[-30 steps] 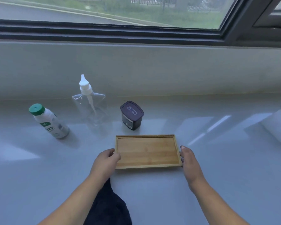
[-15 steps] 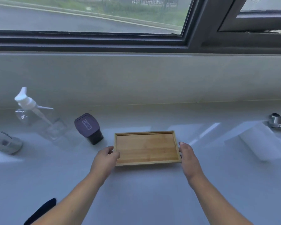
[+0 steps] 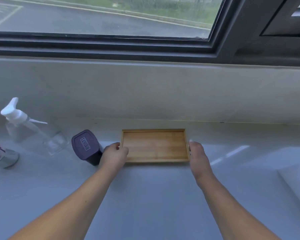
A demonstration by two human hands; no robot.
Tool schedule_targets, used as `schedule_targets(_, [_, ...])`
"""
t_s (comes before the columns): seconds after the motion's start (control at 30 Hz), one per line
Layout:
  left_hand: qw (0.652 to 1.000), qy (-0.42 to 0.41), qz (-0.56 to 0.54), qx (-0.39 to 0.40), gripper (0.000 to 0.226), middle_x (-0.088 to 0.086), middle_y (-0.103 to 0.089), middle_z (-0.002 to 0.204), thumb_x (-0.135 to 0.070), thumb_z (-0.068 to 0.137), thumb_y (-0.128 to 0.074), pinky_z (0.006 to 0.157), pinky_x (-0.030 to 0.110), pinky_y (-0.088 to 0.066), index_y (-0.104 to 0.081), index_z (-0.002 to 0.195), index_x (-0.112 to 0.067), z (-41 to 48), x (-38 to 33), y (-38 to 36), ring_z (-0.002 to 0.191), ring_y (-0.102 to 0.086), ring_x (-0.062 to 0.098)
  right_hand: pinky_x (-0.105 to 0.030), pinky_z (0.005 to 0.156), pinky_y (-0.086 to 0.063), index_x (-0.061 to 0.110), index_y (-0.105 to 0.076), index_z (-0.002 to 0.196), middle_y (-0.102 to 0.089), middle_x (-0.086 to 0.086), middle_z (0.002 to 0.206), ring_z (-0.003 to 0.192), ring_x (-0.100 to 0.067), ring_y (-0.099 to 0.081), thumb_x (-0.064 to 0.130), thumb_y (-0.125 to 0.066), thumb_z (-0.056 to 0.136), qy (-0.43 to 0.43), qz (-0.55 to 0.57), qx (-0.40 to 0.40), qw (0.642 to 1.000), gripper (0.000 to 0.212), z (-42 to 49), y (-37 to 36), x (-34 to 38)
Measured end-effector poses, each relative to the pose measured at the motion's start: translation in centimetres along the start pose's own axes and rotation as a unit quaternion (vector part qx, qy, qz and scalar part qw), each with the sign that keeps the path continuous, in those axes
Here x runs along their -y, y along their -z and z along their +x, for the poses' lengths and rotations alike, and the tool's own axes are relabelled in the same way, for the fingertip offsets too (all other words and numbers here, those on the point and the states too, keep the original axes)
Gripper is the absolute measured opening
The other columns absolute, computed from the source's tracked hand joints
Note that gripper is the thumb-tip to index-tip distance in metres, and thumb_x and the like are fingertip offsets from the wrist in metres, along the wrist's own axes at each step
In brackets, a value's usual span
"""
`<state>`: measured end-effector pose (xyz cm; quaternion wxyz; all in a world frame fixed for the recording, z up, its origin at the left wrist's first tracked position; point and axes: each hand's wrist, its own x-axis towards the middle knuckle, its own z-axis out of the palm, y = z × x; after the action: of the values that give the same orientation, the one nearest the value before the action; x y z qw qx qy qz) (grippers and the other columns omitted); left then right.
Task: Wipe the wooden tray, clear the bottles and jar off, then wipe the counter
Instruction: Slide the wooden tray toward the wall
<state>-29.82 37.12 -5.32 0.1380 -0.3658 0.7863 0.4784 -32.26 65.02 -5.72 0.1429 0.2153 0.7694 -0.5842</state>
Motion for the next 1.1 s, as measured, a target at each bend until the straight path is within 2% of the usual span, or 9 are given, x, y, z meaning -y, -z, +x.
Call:
schedule_targets(0.27, [1.000,-0.010,0.025,-0.012,0.071,0.003,-0.054,0.148,-0.033,0.080,-0.052,0.094,0.037,-0.046,-0.049,0.149,-0.021,3.9,-2.8,-1.6,0.121,-0.056,0.030,-0.040,0.092,-0.034,0.040,-0.053,0.112,-0.050,0.025,0.096,0.103,-0.019,-0.049,0.084,-0.035,0.072,-0.016,-0.013,-0.025,0.999,0.062,4.7,-0.9,1.2])
schedule_targets(0.37, [0.999,-0.005,0.027,-0.026,0.016,-0.007,-0.057,0.092,-0.028,0.076,-0.052,0.080,0.034,-0.038,-0.060,0.088,-0.034,4.8,-3.0,-1.8,0.090,-0.052,0.029,-0.039,0.091,-0.034,0.041,-0.053,0.111,-0.050,0.026,0.095,0.100,-0.019,-0.049,0.083,-0.035,0.072,-0.014,-0.016,-0.023,1.000,0.060,5.7,-1.1,1.5])
schedule_targets(0.47, [0.999,-0.014,0.021,-0.022,0.023,-0.007,-0.041,0.079,-0.025,0.075,-0.051,0.076,0.036,-0.035,-0.032,0.068,-0.035,5.2,-3.0,-1.9,0.080,-0.042,0.024,-0.039,0.089,-0.034,0.037,-0.055,0.112,-0.054,0.022,0.097,0.102,-0.020,-0.052,0.082,-0.035,0.073,-0.006,-0.020,-0.024,0.999,0.063,6.3,-1.4,1.6])
schedule_targets(0.57, [0.999,-0.024,0.027,-0.031,0.009,0.002,-0.051,0.101,-0.029,0.075,-0.050,0.083,0.036,-0.043,-0.054,0.082,-0.033,5.6,-3.1,-1.9,0.087,-0.050,0.029,-0.038,0.089,-0.034,0.039,-0.055,0.109,-0.054,0.022,0.094,0.100,-0.020,-0.051,0.082,-0.035,0.074,-0.001,-0.017,-0.028,0.999,0.059,6.7,-1.6,1.5])
schedule_targets(0.7, [0.998,-0.034,0.049,-0.038,0.037,0.007,-0.057,0.138,-0.030,0.081,-0.051,0.095,0.043,-0.051,-0.065,0.116,-0.027,6.1,-3.2,-2.1,0.110,-0.058,0.035,-0.035,0.091,-0.032,0.043,-0.053,0.112,-0.054,0.025,0.096,0.103,-0.018,-0.049,0.082,-0.036,0.072,0.006,-0.012,-0.022,1.000,0.058,6.6,-1.8,1.2])
schedule_targets(0.77, [0.997,-0.027,0.057,-0.034,0.046,0.010,-0.054,0.141,-0.031,0.082,-0.051,0.090,0.043,-0.052,-0.062,0.125,-0.019,5.9,-3.3,-2.2,0.112,-0.058,0.037,-0.033,0.095,-0.031,0.043,-0.055,0.124,-0.058,0.017,0.112,0.115,-0.017,-0.049,0.082,-0.037,0.072,0.011,-0.006,-0.012,1.000,0.068,6.3,-1.9,1.2])
schedule_targets(0.87, [0.996,-0.046,0.071,-0.026,0.034,0.018,-0.056,0.130,-0.035,0.080,-0.050,0.075,0.040,-0.047,-0.060,0.105,-0.015,5.3,-3.6,-2.4,0.108,-0.058,0.040,-0.033,0.102,-0.029,0.036,-0.043,0.150,-0.051,0.008,0.145,0.136,-0.019,-0.043,0.076,-0.039,0.083,0.020,-0.031,0.004,0.999,0.079,5.8,-1.8,1.1])
schedule_targets(0.93, [0.994,-0.059,0.093,-0.018,0.057,0.012,-0.047,0.145,-0.039,0.084,-0.052,0.091,0.043,-0.050,-0.053,0.137,-0.018,4.8,-3.4,-2.5,0.123,-0.052,0.037,-0.036,0.107,-0.032,0.031,-0.035,0.156,-0.045,0.001,0.157,0.143,-0.025,-0.040,0.067,-0.044,0.093,0.034,-0.082,-0.018,0.996,0.073,5.2,-1.8,0.9])
schedule_targets(1.1, [0.962,-0.218,0.156,-0.044,0.056,0.002,-0.056,0.139,-0.040,0.085,-0.057,0.089,0.032,-0.045,-0.057,0.137,-0.019,1.0,-1.2,-2.5,0.116,-0.056,0.023,-0.034,0.099,-0.041,0.025,-0.049,0.147,-0.054,0.001,0.148,0.130,-0.016,-0.048,0.049,-0.057,0.097,0.147,-0.157,-0.083,0.973,0.056,0.7,-2.4,-0.1])
